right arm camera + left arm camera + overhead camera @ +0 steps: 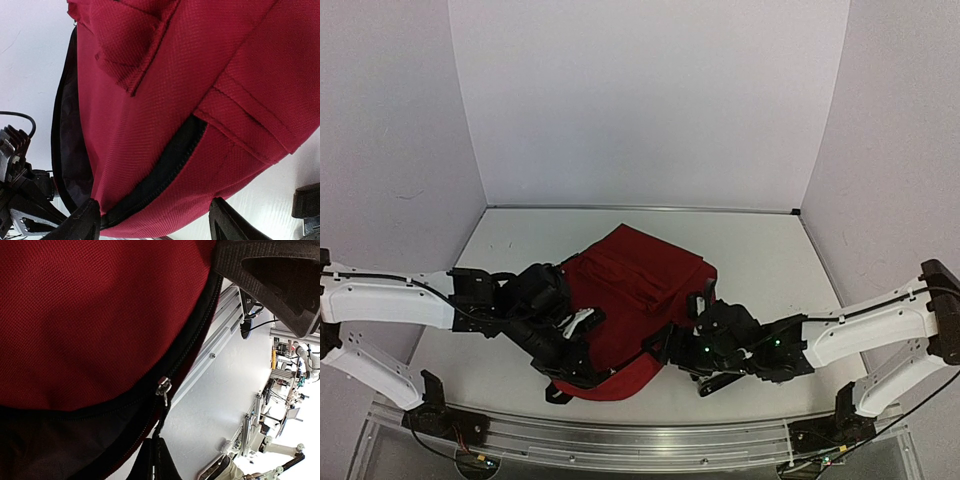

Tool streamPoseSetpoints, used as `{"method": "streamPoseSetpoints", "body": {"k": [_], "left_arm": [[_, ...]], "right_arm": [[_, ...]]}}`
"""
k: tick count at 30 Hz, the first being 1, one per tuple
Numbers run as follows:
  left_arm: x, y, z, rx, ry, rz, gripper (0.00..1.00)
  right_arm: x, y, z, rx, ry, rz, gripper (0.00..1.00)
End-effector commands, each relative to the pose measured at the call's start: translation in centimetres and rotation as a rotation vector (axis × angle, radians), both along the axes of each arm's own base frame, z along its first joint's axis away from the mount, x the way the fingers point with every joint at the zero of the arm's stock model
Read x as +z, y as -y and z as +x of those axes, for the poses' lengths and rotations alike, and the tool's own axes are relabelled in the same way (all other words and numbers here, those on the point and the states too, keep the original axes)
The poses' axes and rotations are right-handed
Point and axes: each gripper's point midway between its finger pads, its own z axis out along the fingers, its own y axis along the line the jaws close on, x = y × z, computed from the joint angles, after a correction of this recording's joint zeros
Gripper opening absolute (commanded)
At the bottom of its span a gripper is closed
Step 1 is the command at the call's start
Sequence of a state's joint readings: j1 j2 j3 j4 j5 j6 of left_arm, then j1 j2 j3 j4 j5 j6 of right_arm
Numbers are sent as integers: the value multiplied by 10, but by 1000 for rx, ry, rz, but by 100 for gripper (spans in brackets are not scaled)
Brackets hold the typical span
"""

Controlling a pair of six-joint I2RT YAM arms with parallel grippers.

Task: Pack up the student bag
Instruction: Zip the student bag at the center of the board.

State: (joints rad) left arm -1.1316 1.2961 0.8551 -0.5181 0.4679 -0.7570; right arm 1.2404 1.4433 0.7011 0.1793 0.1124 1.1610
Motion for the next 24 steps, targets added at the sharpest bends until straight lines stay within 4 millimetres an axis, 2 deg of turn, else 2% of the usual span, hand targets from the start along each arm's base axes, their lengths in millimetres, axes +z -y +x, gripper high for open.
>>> {"method": "streamPoseSetpoints", "body": {"k": [1,7,9,18,24], "left_arm": [[15,-1,1,1,32,-36,0],[14,-3,-1,-3,23,-22,0],[14,-4,0,-2,27,-15,0],[15,-22,13,61,103,69,0],[15,-43,28,143,175,151,0]], "right_arm": [[19,-15,9,-34,6,74,59],[17,-11,16,-102,0,79,12],[18,-8,20,-125,9,80,2],[16,24,51,-240,49,41,0],[14,45,71,-266,75,3,0]]}}
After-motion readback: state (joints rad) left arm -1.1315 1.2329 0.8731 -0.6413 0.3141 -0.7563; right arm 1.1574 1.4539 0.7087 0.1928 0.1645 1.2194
